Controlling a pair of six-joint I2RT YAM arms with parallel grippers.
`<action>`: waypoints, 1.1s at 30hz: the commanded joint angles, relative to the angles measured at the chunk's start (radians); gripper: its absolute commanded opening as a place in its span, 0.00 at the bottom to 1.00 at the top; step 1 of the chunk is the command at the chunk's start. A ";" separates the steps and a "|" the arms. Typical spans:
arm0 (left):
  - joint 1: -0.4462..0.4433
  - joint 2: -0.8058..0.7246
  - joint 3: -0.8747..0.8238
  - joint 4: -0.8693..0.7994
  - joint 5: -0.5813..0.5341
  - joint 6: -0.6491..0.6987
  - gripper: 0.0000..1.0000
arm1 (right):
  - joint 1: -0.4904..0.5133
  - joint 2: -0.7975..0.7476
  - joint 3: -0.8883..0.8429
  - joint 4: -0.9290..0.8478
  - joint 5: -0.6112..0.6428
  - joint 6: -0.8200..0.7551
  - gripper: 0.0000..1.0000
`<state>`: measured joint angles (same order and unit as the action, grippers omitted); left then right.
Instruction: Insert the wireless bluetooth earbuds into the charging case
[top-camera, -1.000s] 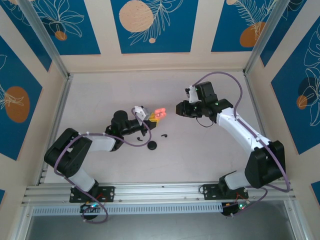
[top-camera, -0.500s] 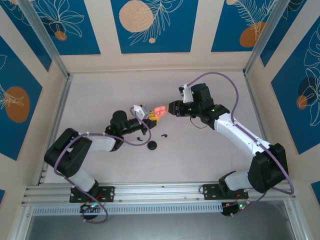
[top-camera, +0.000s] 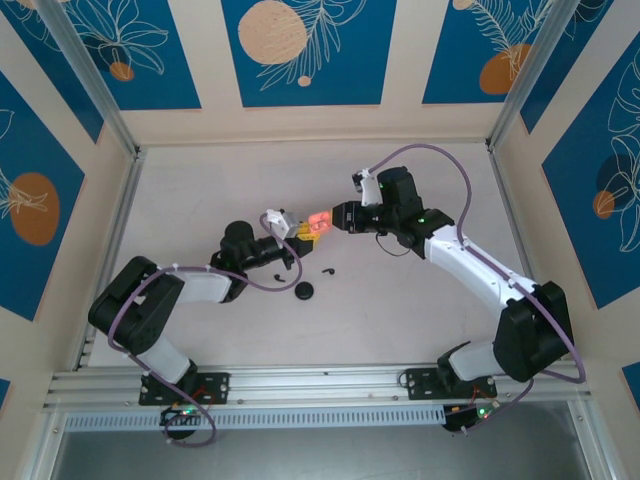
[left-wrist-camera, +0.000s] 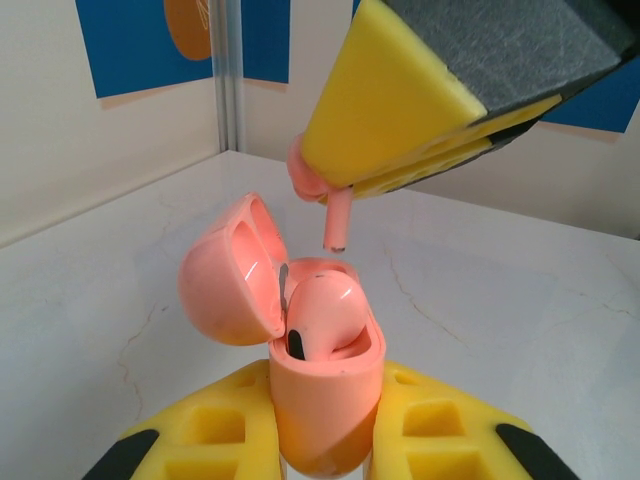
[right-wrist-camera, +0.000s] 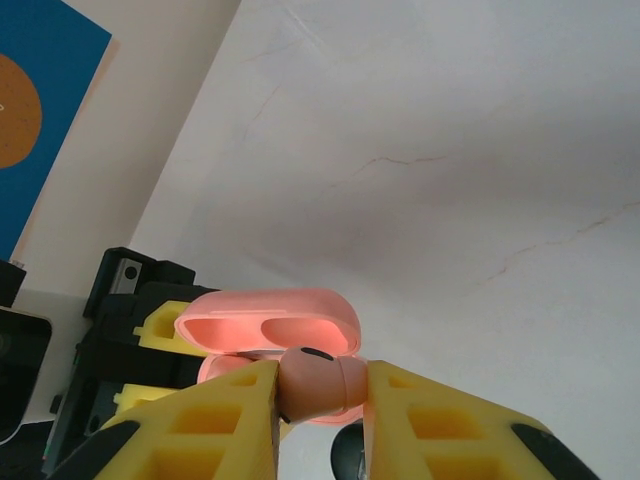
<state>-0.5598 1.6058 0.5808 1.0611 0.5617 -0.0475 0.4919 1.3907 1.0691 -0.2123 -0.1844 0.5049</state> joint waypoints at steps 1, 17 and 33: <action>-0.012 -0.015 0.013 0.051 0.022 -0.014 0.12 | 0.008 0.013 0.000 0.002 -0.019 -0.008 0.25; -0.012 -0.042 0.011 0.043 0.015 -0.009 0.13 | 0.045 0.028 0.003 -0.054 0.077 -0.062 0.25; -0.012 -0.054 0.004 0.036 0.015 -0.006 0.13 | 0.040 -0.036 -0.012 -0.026 0.138 -0.052 0.25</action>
<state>-0.5617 1.5803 0.5804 1.0412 0.5610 -0.0475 0.5354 1.3869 1.0691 -0.2256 -0.0658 0.4671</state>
